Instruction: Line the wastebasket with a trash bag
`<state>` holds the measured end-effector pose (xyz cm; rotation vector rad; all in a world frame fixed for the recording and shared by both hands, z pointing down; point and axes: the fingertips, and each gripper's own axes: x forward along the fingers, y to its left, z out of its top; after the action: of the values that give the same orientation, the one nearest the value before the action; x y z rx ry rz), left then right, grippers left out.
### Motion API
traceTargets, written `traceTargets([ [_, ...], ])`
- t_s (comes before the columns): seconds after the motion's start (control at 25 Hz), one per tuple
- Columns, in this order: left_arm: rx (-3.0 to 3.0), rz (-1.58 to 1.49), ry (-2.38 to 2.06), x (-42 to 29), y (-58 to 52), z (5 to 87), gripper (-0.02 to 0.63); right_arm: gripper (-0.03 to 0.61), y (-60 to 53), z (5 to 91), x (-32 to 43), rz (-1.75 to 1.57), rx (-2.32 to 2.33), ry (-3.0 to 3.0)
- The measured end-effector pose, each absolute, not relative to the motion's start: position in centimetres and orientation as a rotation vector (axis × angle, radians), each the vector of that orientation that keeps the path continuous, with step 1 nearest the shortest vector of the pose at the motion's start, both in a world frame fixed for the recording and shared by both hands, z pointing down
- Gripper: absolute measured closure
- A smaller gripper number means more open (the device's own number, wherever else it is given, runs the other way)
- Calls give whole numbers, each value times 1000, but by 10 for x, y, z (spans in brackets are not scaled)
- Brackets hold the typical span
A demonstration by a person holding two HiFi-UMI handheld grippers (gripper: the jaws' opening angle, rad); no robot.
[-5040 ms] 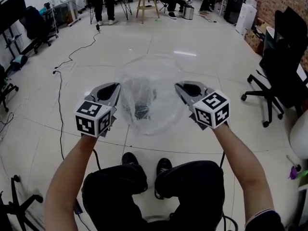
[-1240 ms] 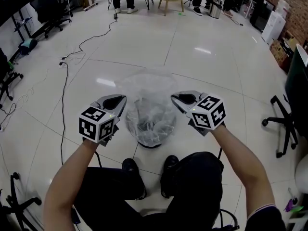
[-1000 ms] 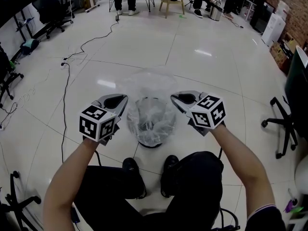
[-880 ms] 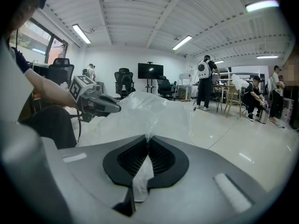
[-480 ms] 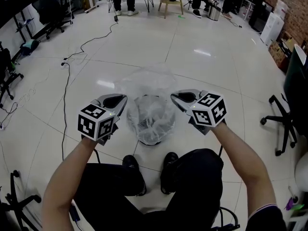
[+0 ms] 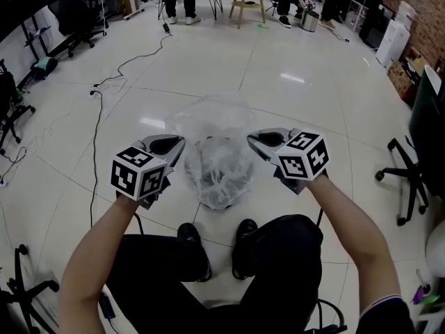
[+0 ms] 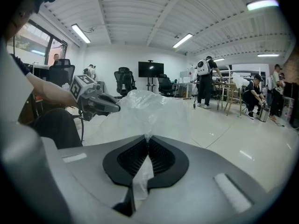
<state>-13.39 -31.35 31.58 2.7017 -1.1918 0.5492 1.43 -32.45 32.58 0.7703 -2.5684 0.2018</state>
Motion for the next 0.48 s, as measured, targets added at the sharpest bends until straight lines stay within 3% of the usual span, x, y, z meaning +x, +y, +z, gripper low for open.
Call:
traceTargets([
  [0.48, 2620, 637, -1118, -134, -342, 341, 603, 577, -361, 344, 17, 351, 738, -2519],
])
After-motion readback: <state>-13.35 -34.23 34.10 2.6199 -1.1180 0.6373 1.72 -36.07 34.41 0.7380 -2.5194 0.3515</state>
